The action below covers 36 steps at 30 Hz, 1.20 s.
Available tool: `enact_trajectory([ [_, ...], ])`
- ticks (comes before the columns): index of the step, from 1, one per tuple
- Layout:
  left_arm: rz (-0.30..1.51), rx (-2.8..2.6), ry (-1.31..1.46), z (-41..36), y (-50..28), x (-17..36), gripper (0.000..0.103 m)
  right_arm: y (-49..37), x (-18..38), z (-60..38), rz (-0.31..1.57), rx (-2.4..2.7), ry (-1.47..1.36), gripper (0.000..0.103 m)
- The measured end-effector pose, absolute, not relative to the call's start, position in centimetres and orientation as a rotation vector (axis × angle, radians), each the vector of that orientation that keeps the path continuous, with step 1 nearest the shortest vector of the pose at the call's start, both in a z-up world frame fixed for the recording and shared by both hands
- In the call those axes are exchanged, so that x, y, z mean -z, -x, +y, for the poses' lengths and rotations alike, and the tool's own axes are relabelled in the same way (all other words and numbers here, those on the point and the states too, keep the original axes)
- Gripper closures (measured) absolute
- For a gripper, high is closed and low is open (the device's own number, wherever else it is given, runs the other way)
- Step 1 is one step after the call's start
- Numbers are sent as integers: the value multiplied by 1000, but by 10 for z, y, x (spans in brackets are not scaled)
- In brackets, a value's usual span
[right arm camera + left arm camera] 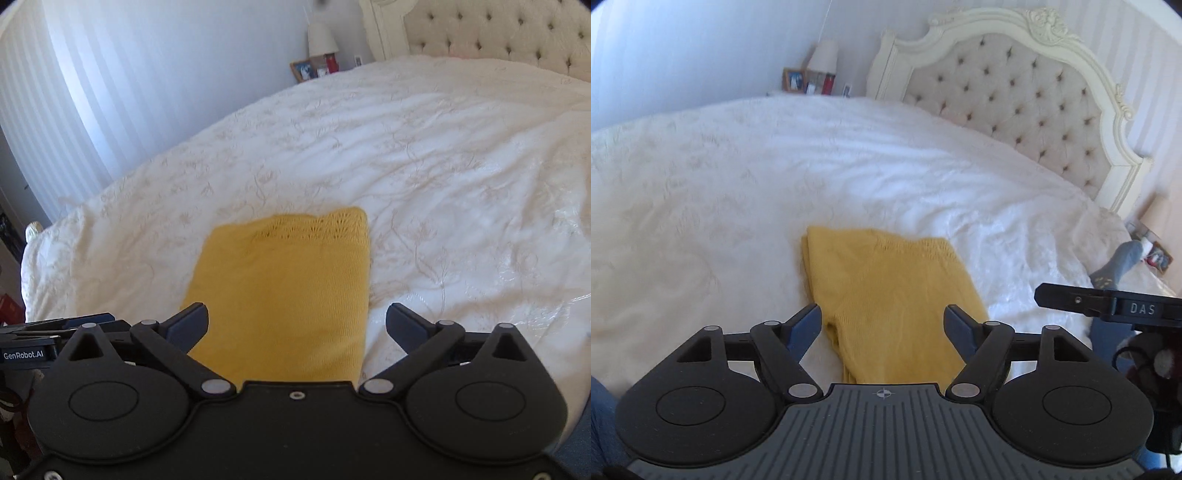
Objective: Fold small clothes
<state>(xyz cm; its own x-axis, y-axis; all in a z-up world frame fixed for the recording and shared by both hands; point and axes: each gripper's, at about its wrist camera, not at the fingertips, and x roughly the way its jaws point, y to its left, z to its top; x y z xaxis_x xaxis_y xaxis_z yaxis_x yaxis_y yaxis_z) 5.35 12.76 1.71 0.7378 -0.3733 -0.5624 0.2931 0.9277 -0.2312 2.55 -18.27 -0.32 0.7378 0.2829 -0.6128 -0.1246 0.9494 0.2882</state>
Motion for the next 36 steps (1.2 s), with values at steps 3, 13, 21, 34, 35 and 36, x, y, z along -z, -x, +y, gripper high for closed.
enact_trajectory([
  [3, 581, 269, 49, 110, -46, -37, 30, -17, -15, -179, 630, -167, -216, 1],
  [13, 698, 223, 33, 90, -51, -34, 26, 2, -31, -172, 546, 83, -192, 1],
  [21, 895, 168, 65, 98, -62, -2, 26, 0, -11, -172, 703, 41, -217, 1],
  [34, 935, 94, 0, 95, -62, 9, 26, 2, 6, -153, 781, 11, -203, 1],
  [35, 934, 90, -5, 94, -61, 9, 26, 2, 6, -153, 784, 8, -203, 1],
  [36, 932, 86, -11, 93, -61, 9, 26, 2, 7, -153, 787, 5, -204, 1],
])
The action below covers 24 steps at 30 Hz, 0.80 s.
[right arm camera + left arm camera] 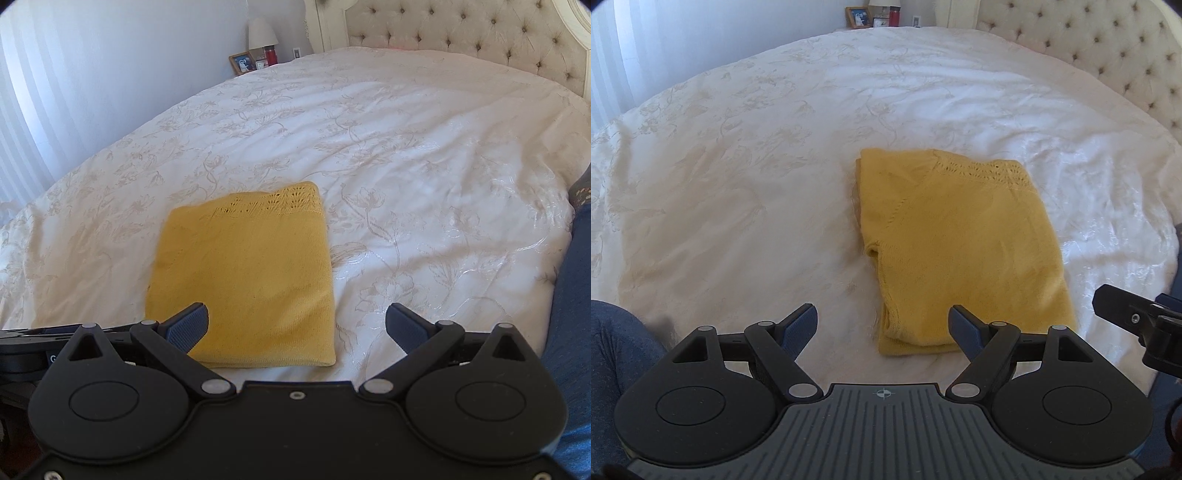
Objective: Fold small clothes
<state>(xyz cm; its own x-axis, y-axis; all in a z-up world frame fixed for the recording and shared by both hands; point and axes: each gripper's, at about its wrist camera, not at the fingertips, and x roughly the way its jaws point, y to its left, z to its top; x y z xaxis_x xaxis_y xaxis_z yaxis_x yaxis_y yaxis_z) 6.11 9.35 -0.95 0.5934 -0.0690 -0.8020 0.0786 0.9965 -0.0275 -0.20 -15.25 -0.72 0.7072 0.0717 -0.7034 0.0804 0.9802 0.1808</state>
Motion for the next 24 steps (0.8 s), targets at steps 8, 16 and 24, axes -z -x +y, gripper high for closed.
enact_trajectory([
  [8, 940, 84, -17, 93, -61, 11, 26, 2, 11, -152, 805, 2, -213, 1],
  [16, 945, 85, -20, 92, -62, 11, 26, 0, 14, -154, 816, 2, -223, 1],
  [24, 950, 88, -23, 92, -64, 13, 26, -3, 16, -153, 822, -2, -230, 1],
])
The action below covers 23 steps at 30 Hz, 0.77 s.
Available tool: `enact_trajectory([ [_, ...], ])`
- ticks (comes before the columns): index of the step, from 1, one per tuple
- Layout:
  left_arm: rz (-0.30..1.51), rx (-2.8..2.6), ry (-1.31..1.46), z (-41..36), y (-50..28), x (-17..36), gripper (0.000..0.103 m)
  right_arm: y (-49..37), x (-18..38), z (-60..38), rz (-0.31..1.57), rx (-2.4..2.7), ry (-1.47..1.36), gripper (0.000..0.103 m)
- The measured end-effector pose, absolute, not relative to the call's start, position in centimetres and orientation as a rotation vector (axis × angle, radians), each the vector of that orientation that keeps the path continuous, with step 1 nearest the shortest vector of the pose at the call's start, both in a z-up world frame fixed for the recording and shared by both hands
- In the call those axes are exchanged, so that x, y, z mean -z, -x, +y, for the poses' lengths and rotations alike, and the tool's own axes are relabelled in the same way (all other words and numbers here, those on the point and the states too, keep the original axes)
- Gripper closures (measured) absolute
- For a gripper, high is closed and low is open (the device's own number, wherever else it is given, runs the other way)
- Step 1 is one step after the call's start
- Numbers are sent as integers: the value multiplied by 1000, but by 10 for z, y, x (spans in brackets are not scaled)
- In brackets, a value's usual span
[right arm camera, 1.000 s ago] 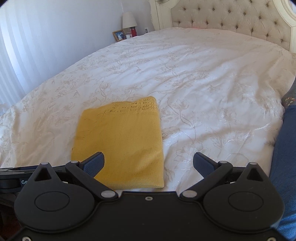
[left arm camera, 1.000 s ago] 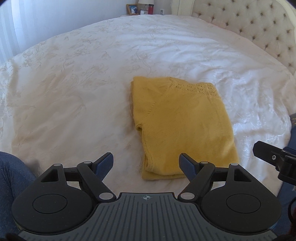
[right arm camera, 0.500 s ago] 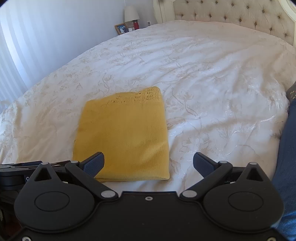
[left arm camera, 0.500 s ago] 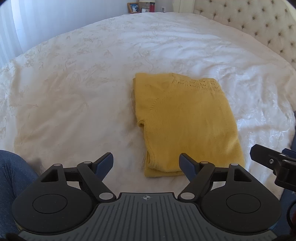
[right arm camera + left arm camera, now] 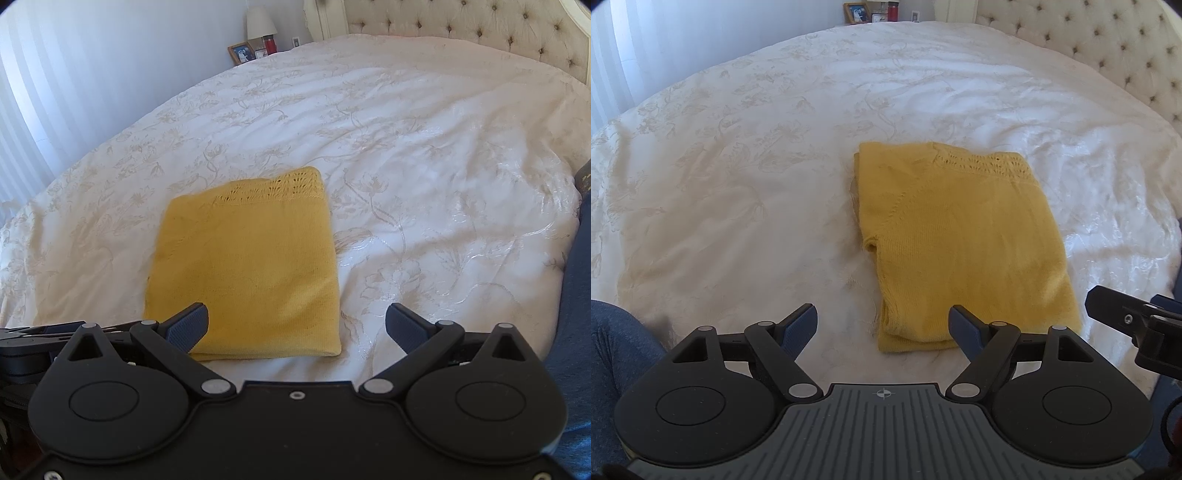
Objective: Fold small clothes
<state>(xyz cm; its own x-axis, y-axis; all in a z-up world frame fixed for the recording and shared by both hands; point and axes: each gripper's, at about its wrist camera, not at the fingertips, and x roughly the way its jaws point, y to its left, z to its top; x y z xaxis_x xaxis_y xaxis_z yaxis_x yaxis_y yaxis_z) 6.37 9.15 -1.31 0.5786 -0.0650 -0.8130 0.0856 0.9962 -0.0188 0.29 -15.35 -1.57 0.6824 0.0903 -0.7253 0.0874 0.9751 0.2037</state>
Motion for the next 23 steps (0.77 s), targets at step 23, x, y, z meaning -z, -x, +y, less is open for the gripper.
enact_trajectory([
  [23, 985, 114, -28, 88, -72, 22, 26, -14, 21, -147, 853, -9, -227, 1],
])
